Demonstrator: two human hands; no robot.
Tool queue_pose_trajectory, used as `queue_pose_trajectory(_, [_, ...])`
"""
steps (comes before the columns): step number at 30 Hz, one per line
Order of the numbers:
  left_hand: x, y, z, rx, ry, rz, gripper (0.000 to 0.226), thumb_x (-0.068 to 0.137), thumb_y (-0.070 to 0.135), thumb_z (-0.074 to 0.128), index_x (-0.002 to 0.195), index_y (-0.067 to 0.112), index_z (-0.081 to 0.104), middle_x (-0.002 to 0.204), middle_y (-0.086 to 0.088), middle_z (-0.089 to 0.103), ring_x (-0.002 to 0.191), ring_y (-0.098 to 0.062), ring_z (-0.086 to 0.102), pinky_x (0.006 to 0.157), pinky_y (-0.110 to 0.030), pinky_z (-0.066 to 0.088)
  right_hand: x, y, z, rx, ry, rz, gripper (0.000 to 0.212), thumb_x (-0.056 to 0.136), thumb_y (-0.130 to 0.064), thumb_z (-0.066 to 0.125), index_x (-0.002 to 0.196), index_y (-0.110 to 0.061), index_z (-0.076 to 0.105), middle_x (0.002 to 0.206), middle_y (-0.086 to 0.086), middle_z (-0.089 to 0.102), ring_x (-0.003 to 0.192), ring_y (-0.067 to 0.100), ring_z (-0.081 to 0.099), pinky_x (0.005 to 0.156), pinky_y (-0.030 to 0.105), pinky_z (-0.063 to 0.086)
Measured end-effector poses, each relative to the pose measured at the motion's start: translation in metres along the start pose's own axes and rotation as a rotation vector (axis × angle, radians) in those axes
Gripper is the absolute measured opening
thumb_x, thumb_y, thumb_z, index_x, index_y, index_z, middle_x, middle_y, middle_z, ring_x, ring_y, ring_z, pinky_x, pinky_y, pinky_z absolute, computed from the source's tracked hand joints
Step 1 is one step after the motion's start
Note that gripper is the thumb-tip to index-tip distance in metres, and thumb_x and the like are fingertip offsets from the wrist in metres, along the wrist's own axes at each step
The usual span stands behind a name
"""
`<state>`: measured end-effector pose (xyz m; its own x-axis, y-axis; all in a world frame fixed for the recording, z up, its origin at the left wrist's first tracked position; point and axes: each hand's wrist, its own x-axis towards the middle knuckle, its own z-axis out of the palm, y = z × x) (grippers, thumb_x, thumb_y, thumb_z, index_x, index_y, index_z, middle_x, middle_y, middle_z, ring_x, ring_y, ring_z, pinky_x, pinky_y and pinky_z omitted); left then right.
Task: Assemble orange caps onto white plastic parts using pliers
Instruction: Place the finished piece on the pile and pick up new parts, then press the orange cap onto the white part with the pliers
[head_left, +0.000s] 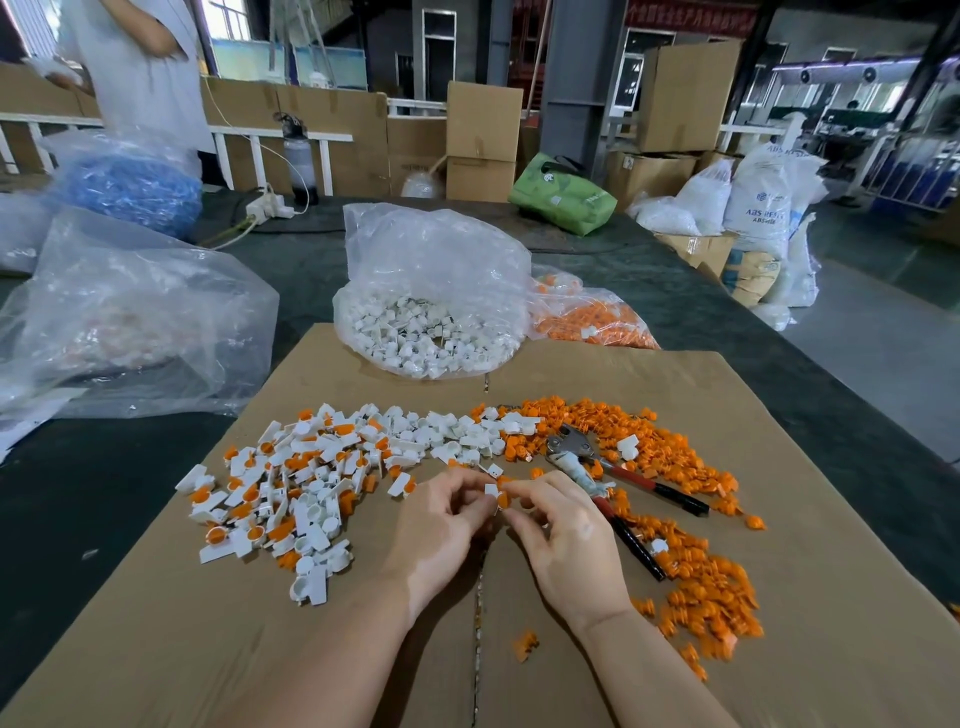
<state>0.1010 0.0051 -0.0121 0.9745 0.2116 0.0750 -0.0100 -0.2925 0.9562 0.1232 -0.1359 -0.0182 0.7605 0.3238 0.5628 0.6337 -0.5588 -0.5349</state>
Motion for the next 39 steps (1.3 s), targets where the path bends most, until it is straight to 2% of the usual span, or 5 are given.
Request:
queue_pose_trajectory(9, [0.005, -0.003, 0.001, 0.059, 0.032, 0.005, 0.007, 0.085, 0.021, 0.068, 0.091, 0.023, 0.065, 0.077, -0.002, 0.065, 0.074, -0.015, 0.060, 0.061, -0.010, 0.042, 0.002, 0.005, -0.001, -0.053, 0.030, 0.024, 0.028, 0.077, -0.012, 0.076, 0.105, -0.013, 0.069, 0.093, -0.005, 0.063, 0.087, 0.006, 0.057, 0.081, 0.008, 0.043])
queue_pose_trajectory(12, [0.008, -0.005, 0.003, -0.023, 0.037, -0.059, 0.007, 0.085, 0.017, 0.069, 0.089, 0.021, 0.065, 0.073, -0.002, 0.062, 0.068, -0.012, 0.057, 0.061, -0.013, 0.043, 0.009, 0.014, -0.012, -0.245, 0.108, 0.123, 0.034, 0.081, -0.017, 0.071, 0.113, -0.008, 0.064, 0.107, 0.005, 0.064, 0.103, 0.021, 0.057, 0.092, 0.030, 0.044])
queue_pose_trajectory(22, [0.012, -0.005, 0.004, -0.114, 0.046, -0.129, 0.005, 0.085, 0.014, 0.068, 0.088, 0.016, 0.065, 0.072, -0.002, 0.067, 0.061, -0.005, 0.060, 0.061, -0.017, 0.049, 0.037, 0.039, -0.040, -0.683, -0.465, 0.748, 0.070, 0.090, -0.052, 0.038, 0.146, -0.013, 0.024, 0.147, 0.007, 0.031, 0.137, 0.029, 0.024, 0.113, 0.054, 0.005])
queue_pose_trajectory(32, [0.013, 0.004, 0.000, -0.332, 0.072, -0.211, 0.007, 0.087, 0.006, 0.064, 0.094, 0.006, 0.063, 0.070, -0.005, 0.064, 0.057, -0.007, 0.059, 0.055, -0.017, 0.048, 0.036, 0.014, -0.045, -0.750, -0.387, 0.427, 0.042, 0.099, -0.042, 0.031, 0.123, -0.011, 0.046, 0.127, 0.011, 0.047, 0.111, 0.029, 0.046, 0.093, 0.034, 0.039])
queue_pose_trajectory(39, [0.022, 0.017, -0.007, -0.505, 0.100, -0.273, 0.009, 0.090, 0.005, 0.059, 0.096, -0.001, 0.063, 0.075, -0.012, 0.061, 0.058, -0.013, 0.053, 0.053, -0.020, 0.043, 0.042, -0.020, -0.055, 0.101, -0.611, 0.579, 0.029, 0.095, -0.031, 0.041, 0.071, -0.014, 0.045, 0.065, 0.006, 0.039, 0.054, 0.016, 0.034, 0.055, 0.031, 0.026])
